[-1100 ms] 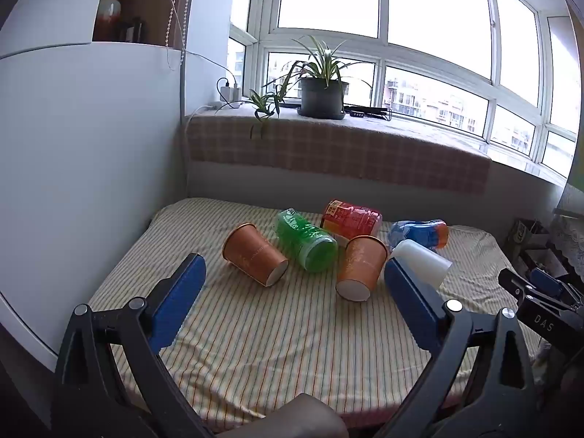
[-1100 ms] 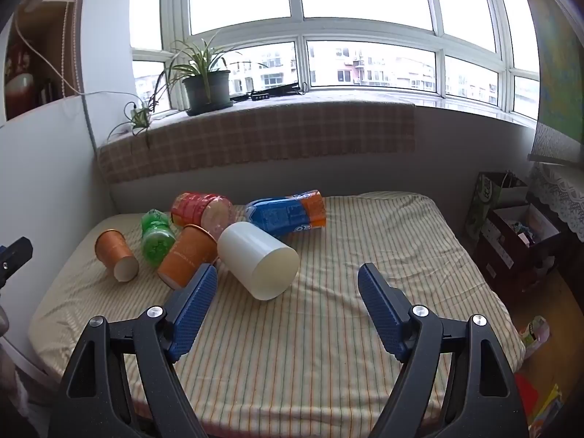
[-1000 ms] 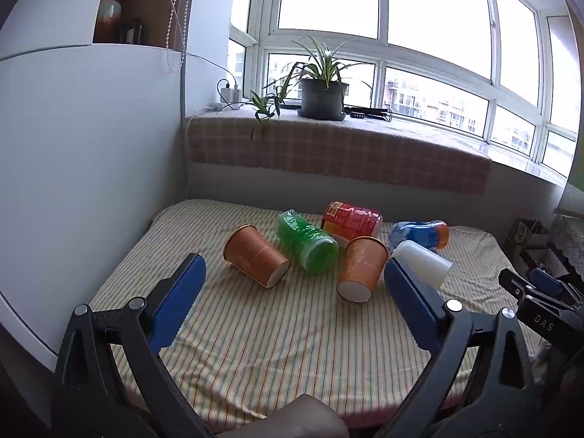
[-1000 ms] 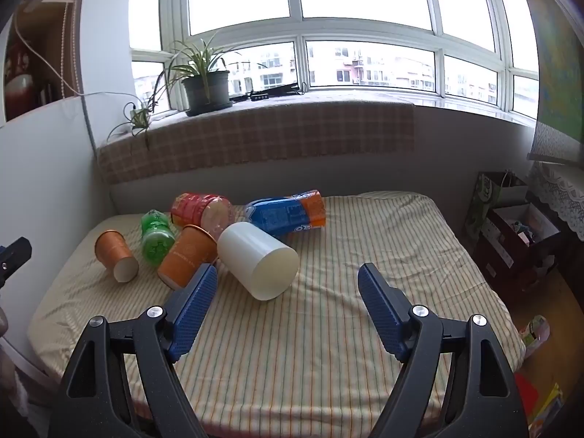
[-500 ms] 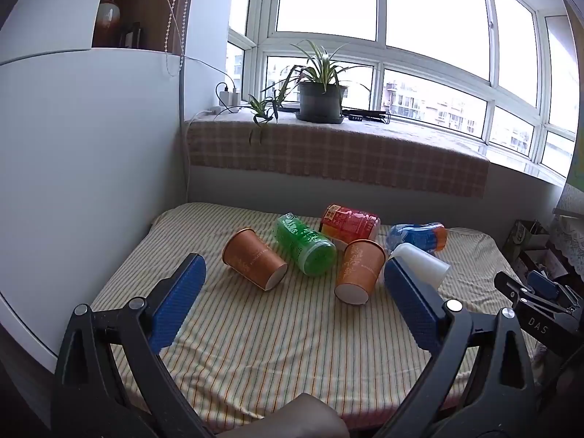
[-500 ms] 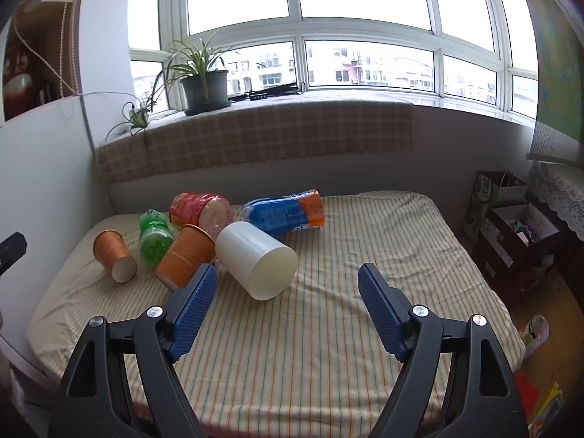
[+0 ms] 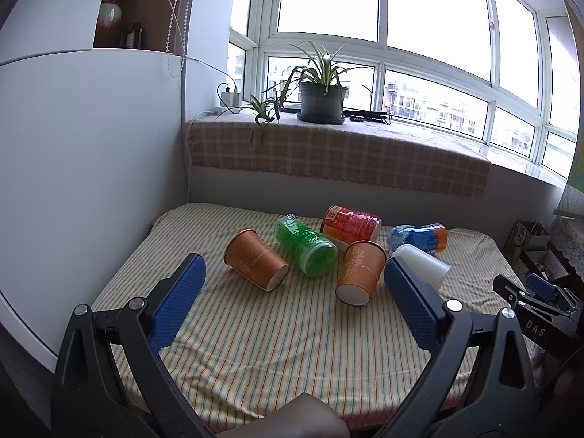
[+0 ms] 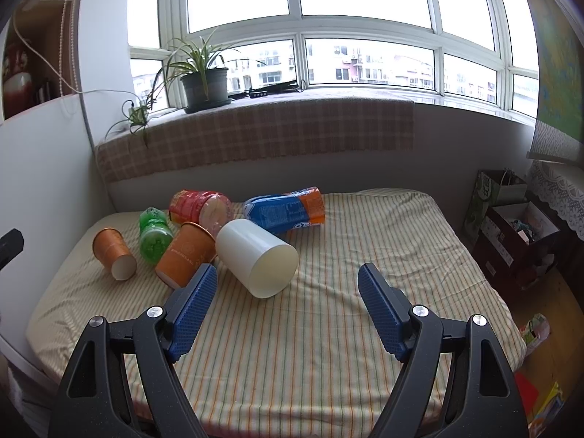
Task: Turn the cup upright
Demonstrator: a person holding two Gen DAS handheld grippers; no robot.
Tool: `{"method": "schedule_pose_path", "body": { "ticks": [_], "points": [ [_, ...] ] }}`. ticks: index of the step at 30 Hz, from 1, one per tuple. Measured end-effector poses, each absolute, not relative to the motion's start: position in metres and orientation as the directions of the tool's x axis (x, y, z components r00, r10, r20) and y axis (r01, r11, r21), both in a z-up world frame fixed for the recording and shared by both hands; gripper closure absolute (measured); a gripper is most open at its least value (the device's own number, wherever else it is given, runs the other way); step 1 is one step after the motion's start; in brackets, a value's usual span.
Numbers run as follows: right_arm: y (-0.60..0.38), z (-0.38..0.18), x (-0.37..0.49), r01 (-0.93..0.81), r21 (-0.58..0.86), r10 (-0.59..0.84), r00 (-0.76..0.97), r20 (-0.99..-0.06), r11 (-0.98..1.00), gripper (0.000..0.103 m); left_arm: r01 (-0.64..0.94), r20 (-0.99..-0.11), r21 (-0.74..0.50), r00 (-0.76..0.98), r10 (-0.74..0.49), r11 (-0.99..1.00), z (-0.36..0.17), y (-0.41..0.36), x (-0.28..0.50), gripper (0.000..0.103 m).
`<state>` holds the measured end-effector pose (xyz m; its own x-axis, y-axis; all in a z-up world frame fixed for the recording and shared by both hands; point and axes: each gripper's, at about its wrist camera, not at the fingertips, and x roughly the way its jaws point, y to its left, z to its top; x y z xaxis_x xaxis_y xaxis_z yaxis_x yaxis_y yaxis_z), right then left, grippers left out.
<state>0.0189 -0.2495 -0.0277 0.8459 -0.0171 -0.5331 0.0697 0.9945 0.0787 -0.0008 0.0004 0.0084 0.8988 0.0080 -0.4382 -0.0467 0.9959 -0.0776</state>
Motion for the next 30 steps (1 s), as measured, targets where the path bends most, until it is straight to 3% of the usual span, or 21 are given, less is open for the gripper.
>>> {"method": "schedule_pose_path", "body": {
  "ticks": [30],
  "points": [
    [-0.2502,-0.0291,0.0192,0.073,0.08,-0.018,0.838,-0.546,0.994,0.024,-0.05,-0.436,-0.079,0.9,0.011,0.996,0.0087,0.0009,-0.002,0.003]
  ]
}}
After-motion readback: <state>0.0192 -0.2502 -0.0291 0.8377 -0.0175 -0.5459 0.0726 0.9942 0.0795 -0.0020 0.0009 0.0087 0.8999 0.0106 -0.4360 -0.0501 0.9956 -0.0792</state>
